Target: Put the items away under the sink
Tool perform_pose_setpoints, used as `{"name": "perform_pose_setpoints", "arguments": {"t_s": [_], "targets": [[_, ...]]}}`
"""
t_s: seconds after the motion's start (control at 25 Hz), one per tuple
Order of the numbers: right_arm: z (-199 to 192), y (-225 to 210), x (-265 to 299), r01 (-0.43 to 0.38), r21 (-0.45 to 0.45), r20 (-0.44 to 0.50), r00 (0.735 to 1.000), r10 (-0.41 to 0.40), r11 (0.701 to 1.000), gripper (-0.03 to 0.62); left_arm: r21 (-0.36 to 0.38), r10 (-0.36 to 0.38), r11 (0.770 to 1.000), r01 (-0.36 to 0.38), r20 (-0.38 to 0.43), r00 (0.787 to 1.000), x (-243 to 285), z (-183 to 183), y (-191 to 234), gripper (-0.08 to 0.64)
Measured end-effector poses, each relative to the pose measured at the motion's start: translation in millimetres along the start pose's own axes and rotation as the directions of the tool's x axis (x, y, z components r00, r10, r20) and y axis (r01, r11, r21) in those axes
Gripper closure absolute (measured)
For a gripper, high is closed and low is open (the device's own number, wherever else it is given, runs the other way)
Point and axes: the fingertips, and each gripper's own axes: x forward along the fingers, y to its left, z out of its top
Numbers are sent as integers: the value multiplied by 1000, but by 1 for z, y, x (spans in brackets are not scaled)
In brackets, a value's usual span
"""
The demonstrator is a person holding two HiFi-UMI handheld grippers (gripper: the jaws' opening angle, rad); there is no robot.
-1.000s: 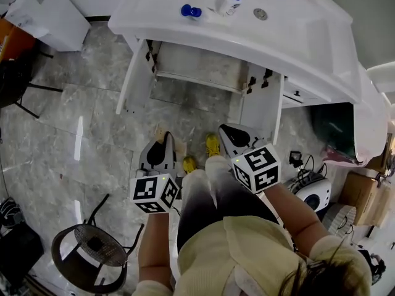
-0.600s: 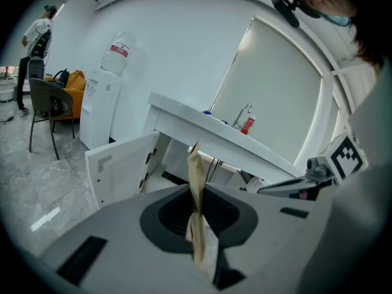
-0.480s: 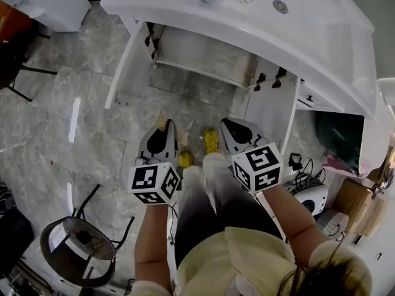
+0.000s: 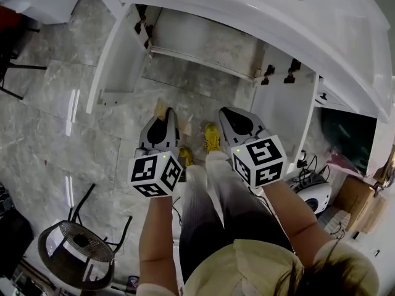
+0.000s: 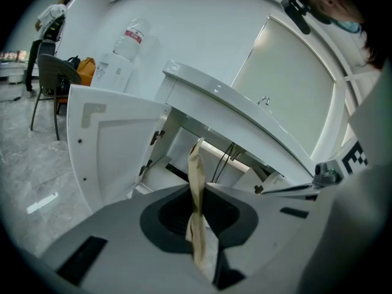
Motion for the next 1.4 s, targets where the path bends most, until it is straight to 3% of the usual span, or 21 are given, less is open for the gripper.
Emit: {"name": "perform_pose_setpoints", "arguments": {"t_s": [0.28,0.88,1.4], "targets": [[-25,-18,31,11,-1,-23,1000,-11,1000,566,-35,24,999,-24,10,1000,38,-18,22,497],[-40,-52,97,76,27,2,997,-76,997,566,-116,16,993,-17,-3,1000,113,-55,49,497],[-49,-88,134,127,21,0,992,-127,992,566,-286,27,958,-22,14,1000,159,-85,79,497]]}}
